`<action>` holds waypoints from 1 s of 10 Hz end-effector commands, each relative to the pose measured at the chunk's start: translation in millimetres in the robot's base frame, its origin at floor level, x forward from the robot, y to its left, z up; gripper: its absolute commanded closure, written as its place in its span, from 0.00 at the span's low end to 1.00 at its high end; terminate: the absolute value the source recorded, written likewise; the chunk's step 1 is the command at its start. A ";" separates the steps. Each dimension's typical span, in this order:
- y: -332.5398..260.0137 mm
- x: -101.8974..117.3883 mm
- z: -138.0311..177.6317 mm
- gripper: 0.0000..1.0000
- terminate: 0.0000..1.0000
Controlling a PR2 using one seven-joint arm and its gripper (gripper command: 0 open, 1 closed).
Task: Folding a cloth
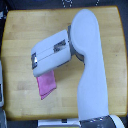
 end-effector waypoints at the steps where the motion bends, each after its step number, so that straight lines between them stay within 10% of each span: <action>1: -0.3 2.5 -3.5 0.00 0.00; 5: -12.6 4.9 -2.2 0.00 0.00; 10: -78.4 69.1 49.0 0.00 0.00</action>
